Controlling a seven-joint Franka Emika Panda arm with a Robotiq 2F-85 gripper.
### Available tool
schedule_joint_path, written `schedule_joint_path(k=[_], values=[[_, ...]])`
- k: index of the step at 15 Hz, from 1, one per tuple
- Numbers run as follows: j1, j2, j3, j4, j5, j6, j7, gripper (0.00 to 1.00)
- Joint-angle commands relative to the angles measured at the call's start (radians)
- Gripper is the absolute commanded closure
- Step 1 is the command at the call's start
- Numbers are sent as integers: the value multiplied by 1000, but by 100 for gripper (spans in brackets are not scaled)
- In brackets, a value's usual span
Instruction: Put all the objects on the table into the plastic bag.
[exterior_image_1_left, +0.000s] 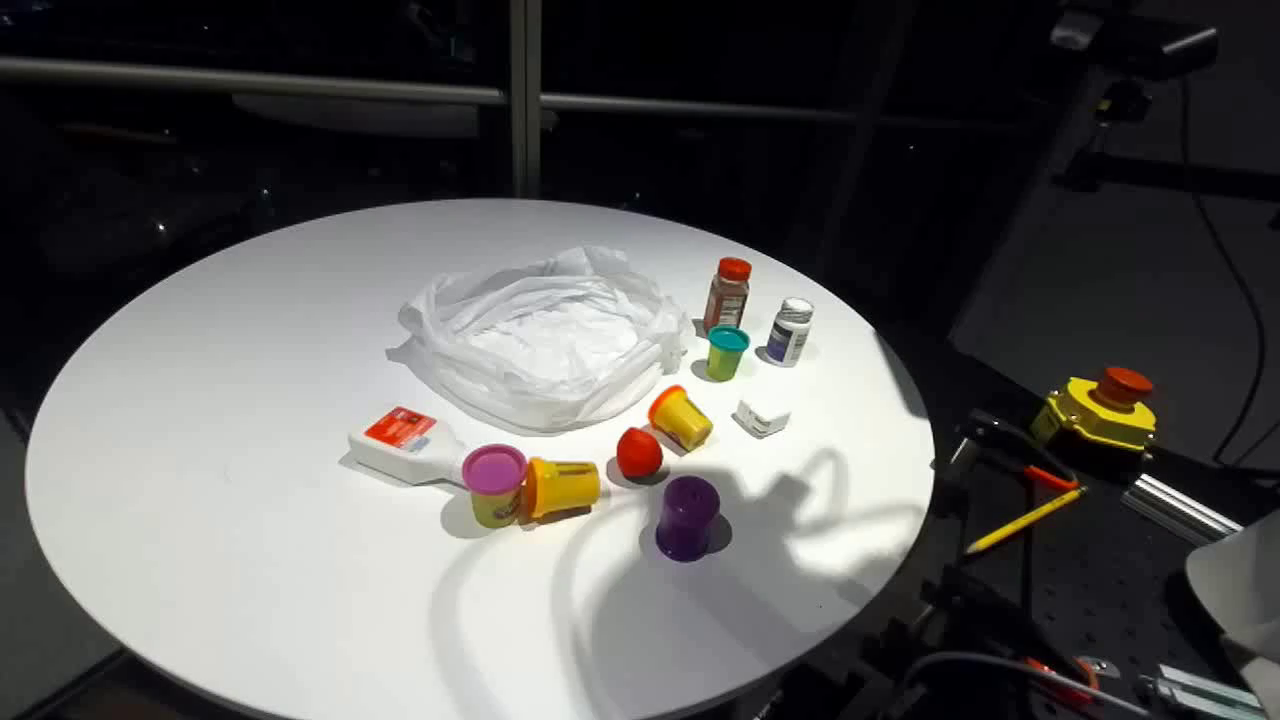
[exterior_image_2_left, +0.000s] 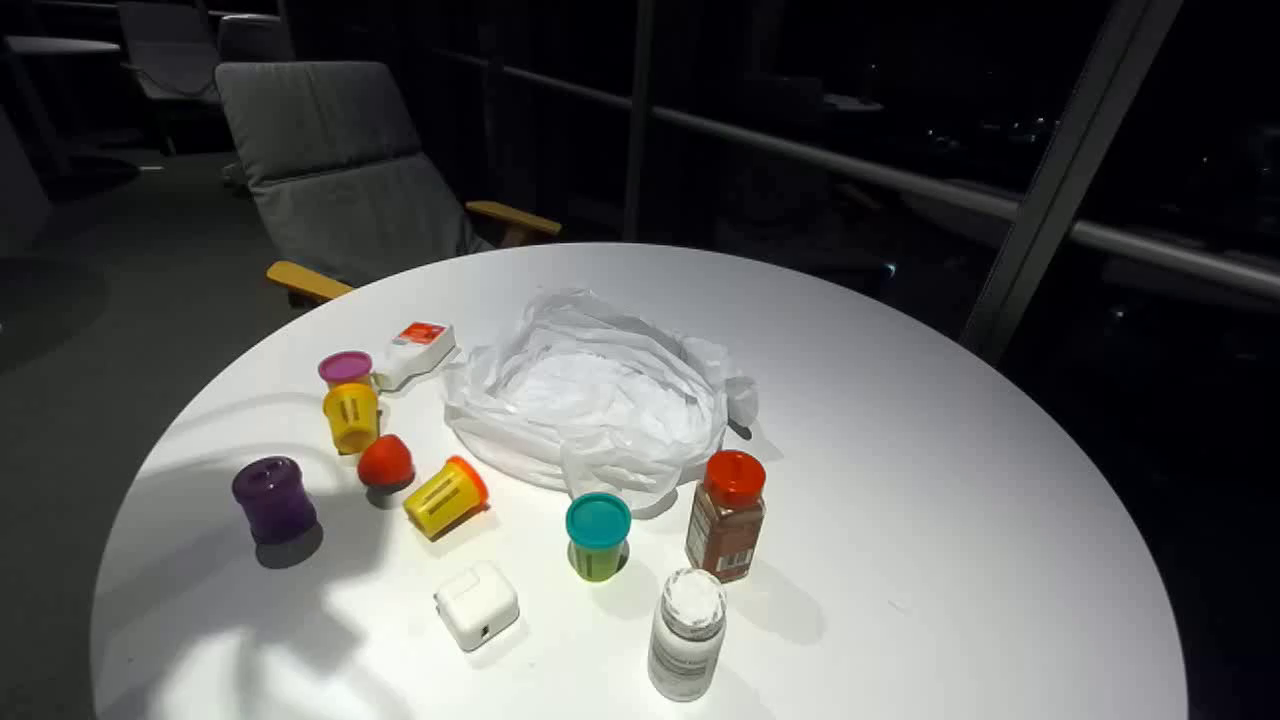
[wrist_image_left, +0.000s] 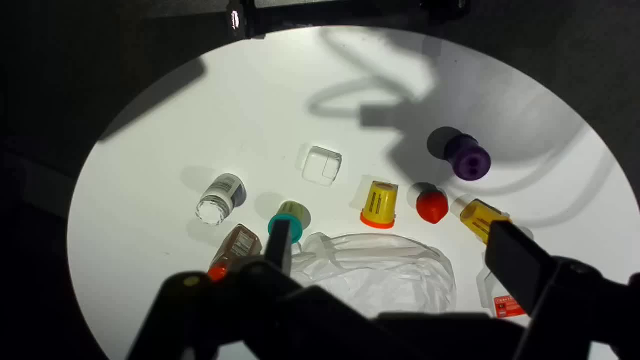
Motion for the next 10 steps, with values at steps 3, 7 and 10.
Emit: schedule_joint_path(k=[3, 7, 10], values=[[4, 1, -4, 2, -4, -3, 3, 0], [-62, 95, -30, 66, -61, 31, -6, 0], [-119, 212, -81, 119, -94, 99, -13, 0]])
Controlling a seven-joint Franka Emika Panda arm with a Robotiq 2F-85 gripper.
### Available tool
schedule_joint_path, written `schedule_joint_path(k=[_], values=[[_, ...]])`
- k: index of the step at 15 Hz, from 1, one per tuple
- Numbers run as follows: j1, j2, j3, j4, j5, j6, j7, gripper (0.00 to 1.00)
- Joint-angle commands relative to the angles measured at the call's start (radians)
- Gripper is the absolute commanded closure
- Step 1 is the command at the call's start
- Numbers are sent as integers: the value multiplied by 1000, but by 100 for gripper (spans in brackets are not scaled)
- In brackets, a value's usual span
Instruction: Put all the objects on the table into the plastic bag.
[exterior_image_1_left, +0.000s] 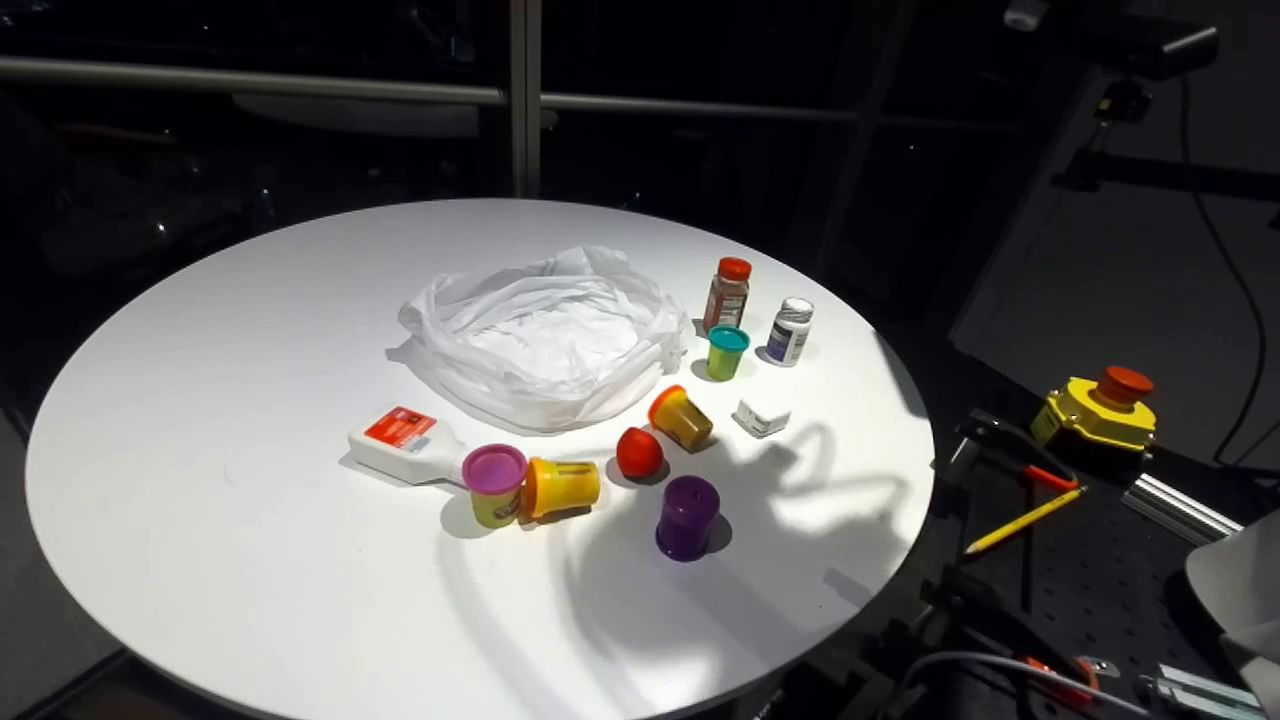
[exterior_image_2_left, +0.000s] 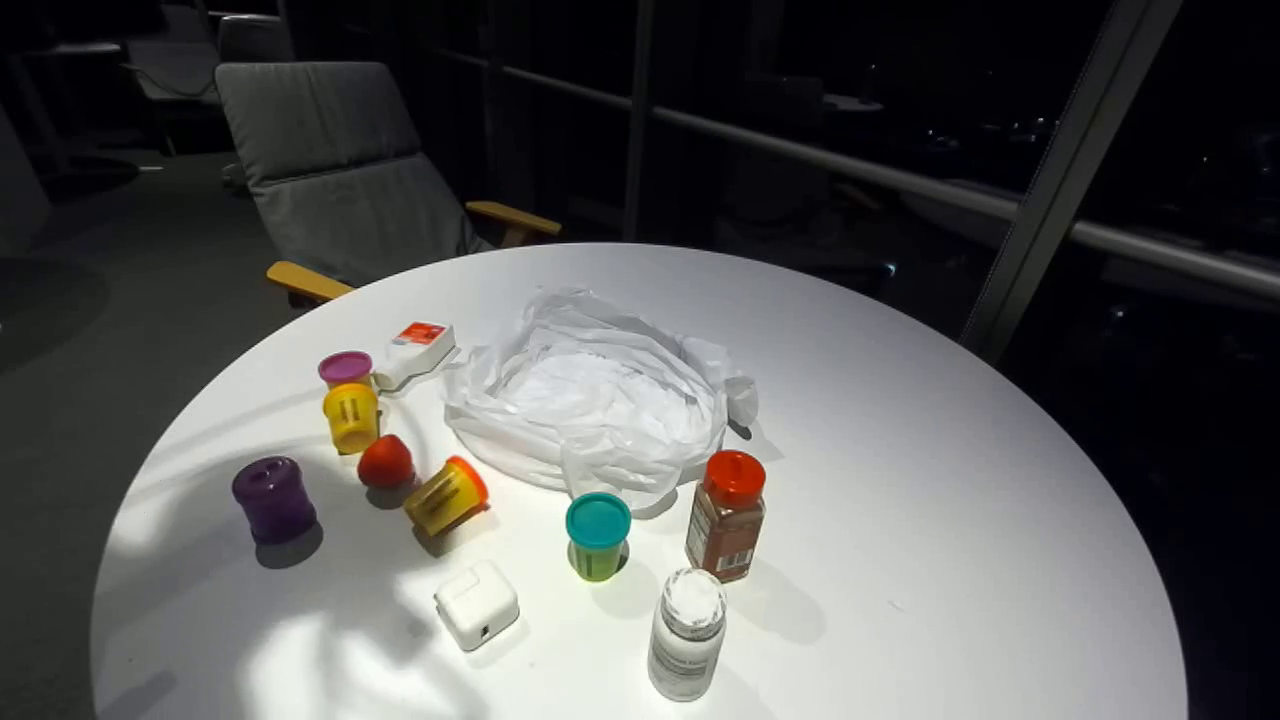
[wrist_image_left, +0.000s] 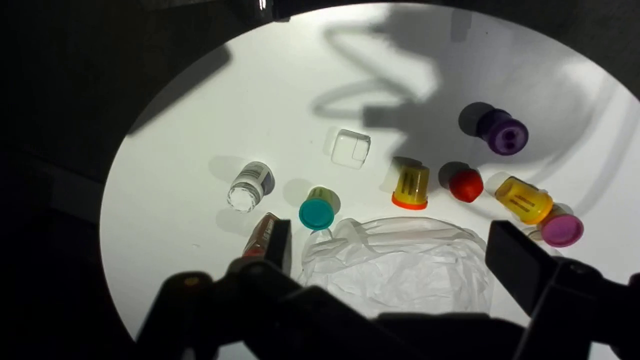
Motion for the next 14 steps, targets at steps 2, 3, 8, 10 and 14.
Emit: schedule_joint_path(k=[2, 3, 8, 10, 14], values=[[-77, 222, -88, 86, -25, 146, -20, 0], [-89, 271, -108, 92, -18, 201, -17, 0], [-145, 542, -156, 159, -2, 438, 50, 0], [-164, 645, -159, 210, -19, 486, 87, 0], [-159, 823, -187, 319, -16, 514, 137, 0]])
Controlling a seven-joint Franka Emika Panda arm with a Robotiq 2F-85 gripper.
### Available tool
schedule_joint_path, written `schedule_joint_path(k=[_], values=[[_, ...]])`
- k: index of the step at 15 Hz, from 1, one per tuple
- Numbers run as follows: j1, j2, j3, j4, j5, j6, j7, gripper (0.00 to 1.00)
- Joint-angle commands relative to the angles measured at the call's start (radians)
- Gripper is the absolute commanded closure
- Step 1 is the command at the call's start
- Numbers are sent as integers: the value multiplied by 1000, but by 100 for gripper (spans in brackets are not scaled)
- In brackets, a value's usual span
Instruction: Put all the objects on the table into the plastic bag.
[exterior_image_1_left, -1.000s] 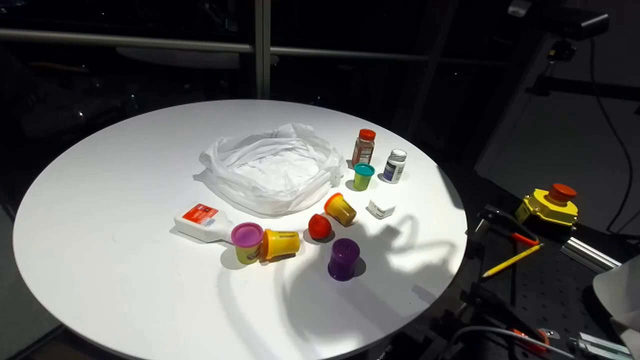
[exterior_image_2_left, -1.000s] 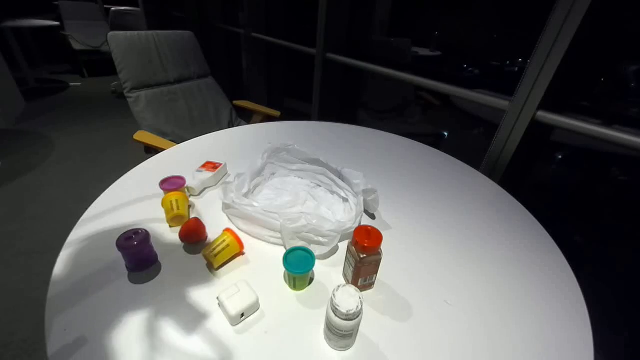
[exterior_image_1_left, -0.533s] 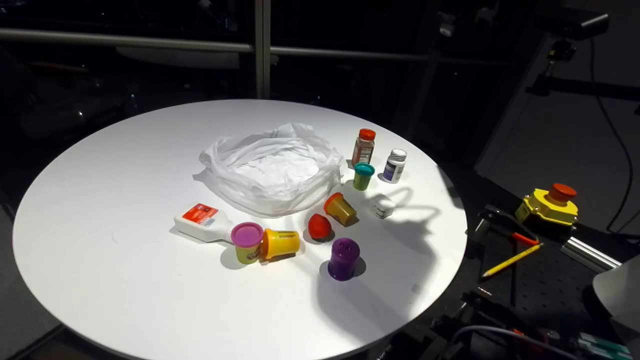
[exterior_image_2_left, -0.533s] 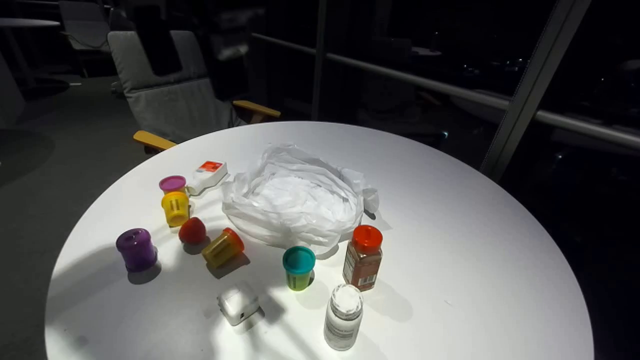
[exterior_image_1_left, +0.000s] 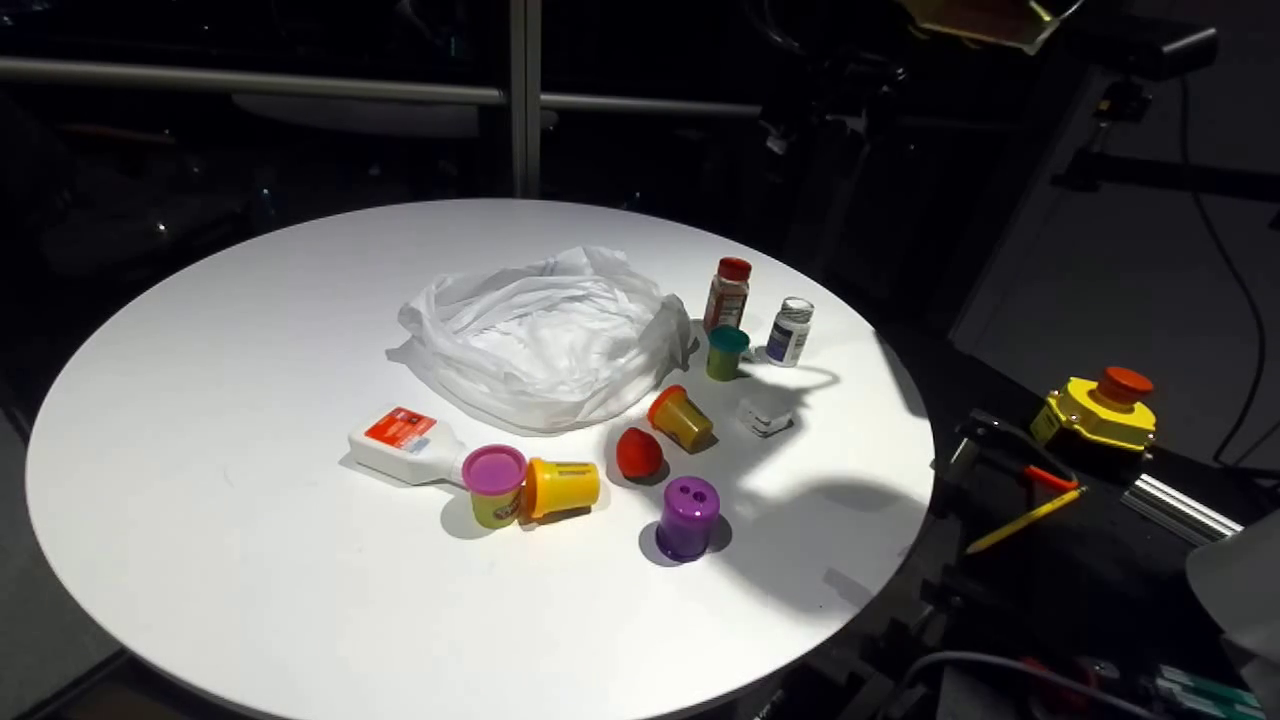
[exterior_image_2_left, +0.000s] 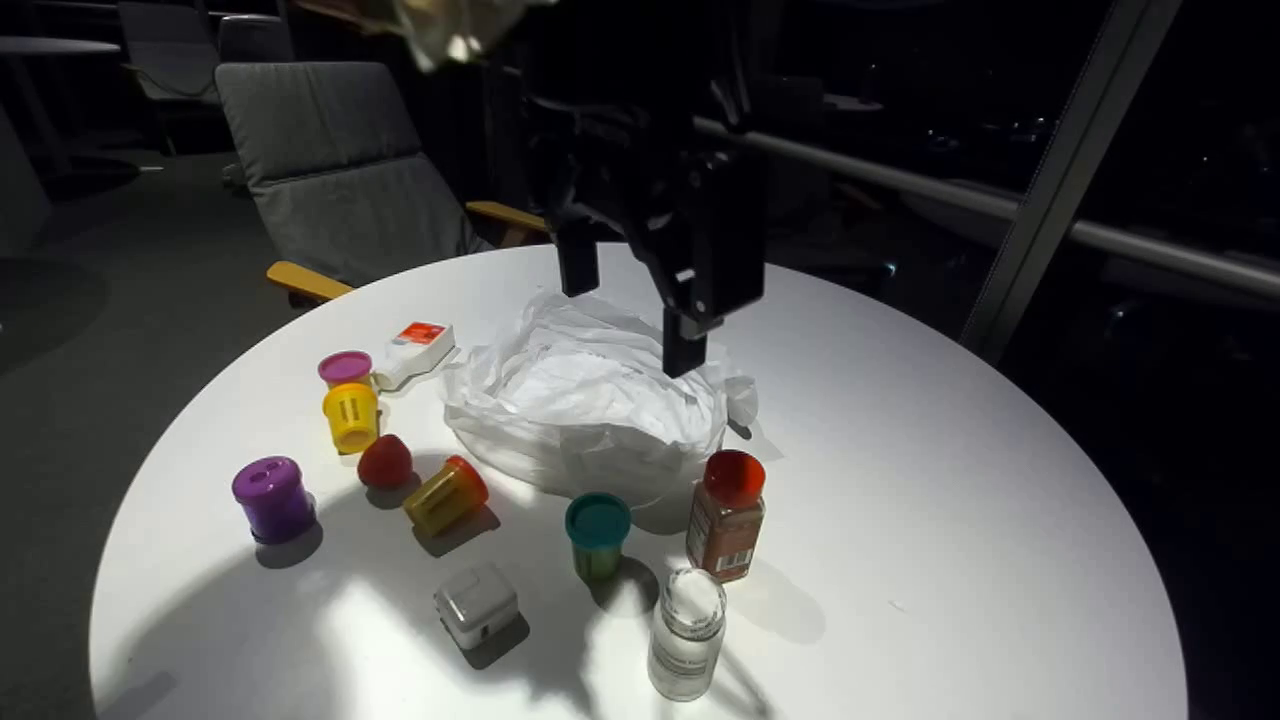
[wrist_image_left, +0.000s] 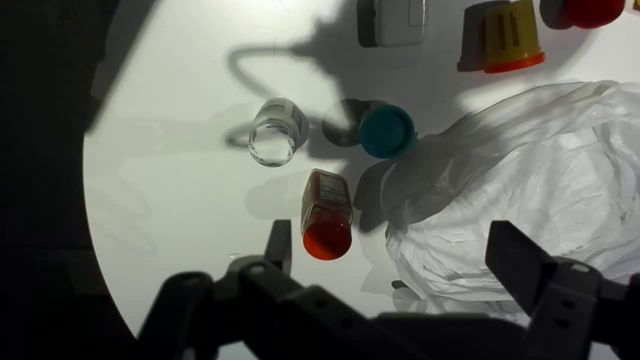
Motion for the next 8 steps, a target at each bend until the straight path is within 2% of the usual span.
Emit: schedule_joint_path(k=[1, 5, 8], values=[[9, 170, -30, 123, 4, 28, 54, 0], [18, 298, -75, 193, 18, 33, 74, 0], [19, 370, -95, 241, 75, 42, 50, 0]])
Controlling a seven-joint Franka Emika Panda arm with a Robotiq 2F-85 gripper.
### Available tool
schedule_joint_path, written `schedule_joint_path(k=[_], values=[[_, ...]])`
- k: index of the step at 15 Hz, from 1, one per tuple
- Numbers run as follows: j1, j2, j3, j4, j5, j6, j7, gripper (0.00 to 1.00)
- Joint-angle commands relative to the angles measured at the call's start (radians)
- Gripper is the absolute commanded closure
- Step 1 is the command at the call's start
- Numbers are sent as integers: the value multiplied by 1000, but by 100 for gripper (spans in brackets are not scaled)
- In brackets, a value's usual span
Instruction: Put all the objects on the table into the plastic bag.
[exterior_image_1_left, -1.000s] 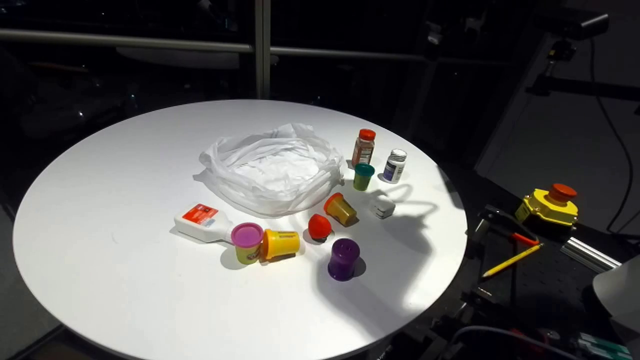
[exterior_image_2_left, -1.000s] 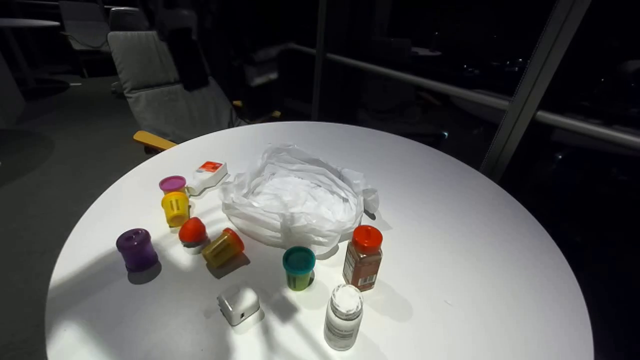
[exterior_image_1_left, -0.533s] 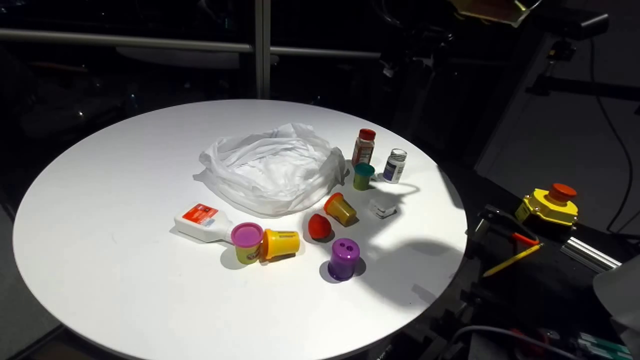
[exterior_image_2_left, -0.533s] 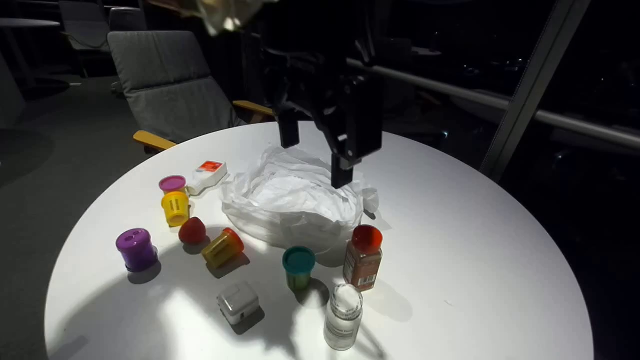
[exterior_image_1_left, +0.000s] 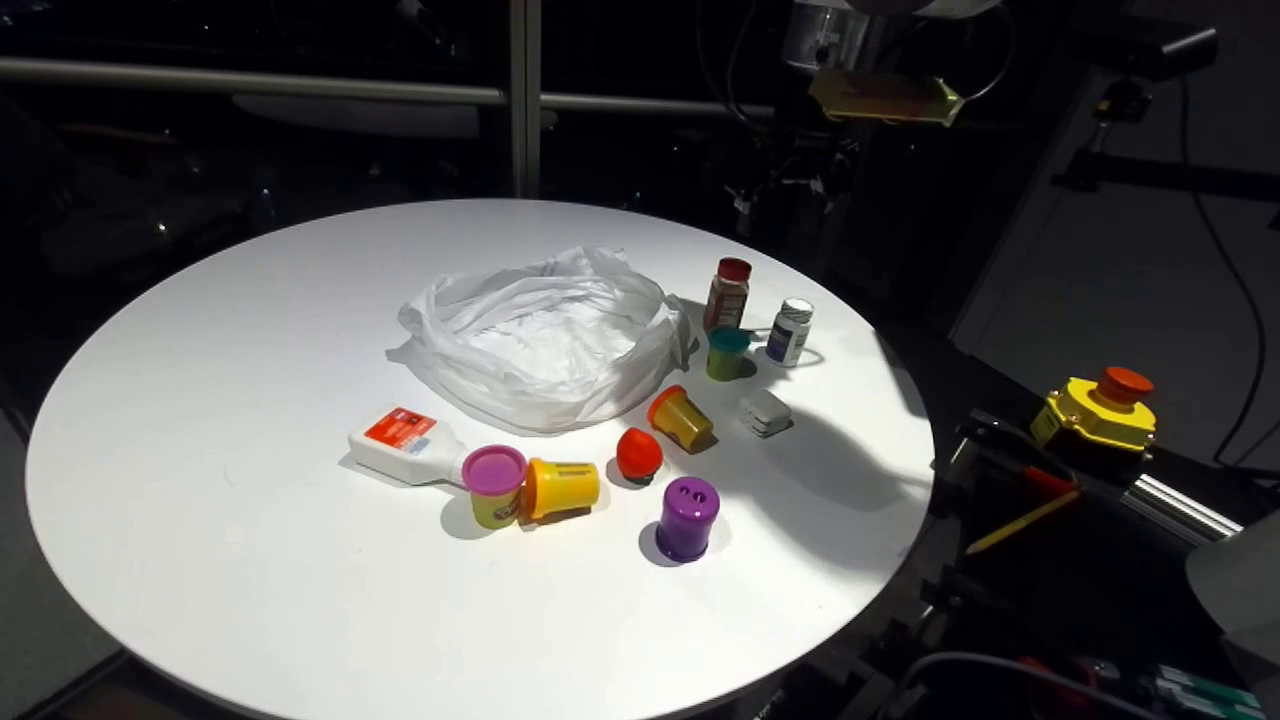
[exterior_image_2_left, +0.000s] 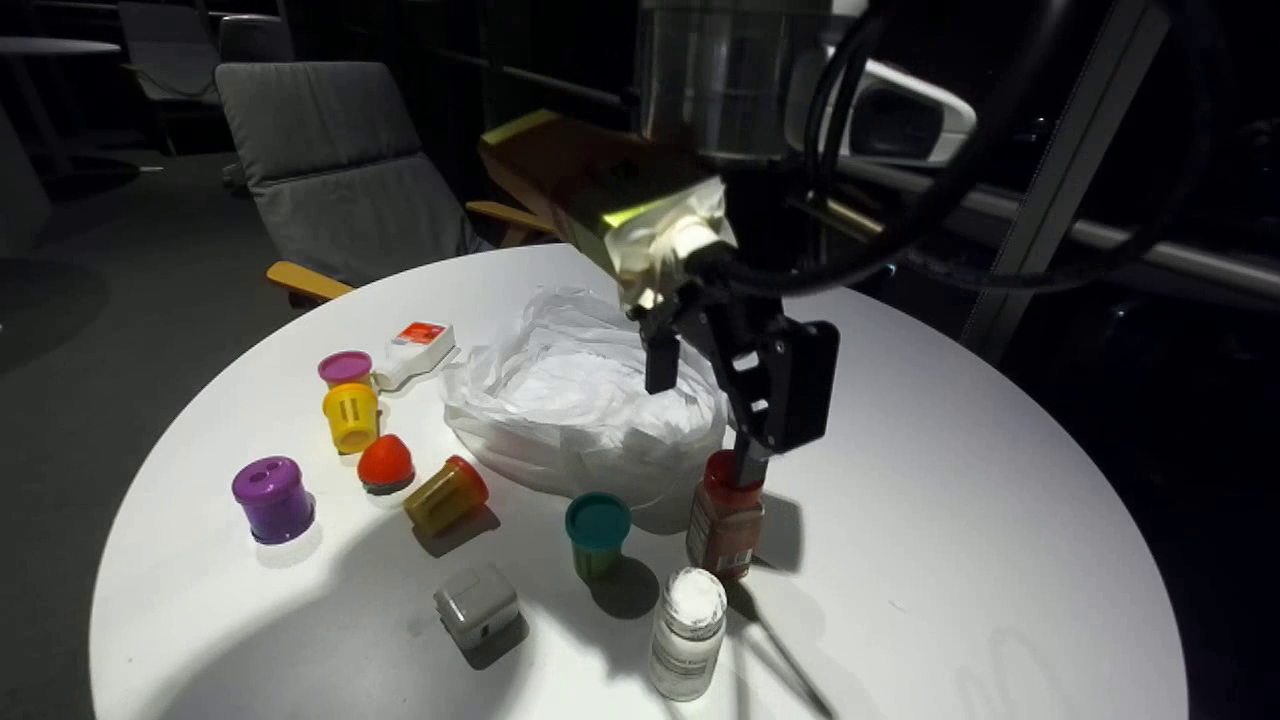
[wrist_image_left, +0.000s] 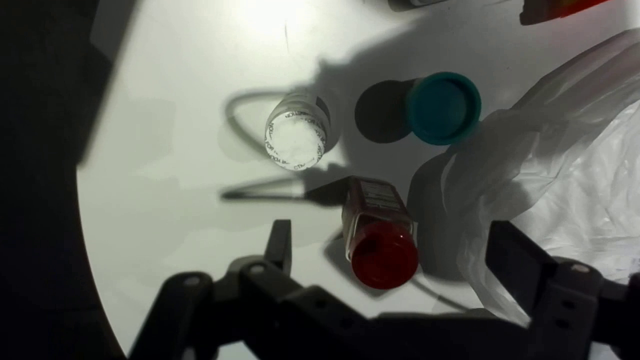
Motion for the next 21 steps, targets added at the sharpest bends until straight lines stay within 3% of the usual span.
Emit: schedule_joint_path(k=[1, 14, 16, 21], values=[[17, 90, -29, 81, 76, 22, -14, 0], [15, 254, -36, 204, 180, 29, -43, 0], [19, 273, -41, 218, 172, 29, -38, 26], [14, 286, -41, 229, 175, 28, -52, 65]])
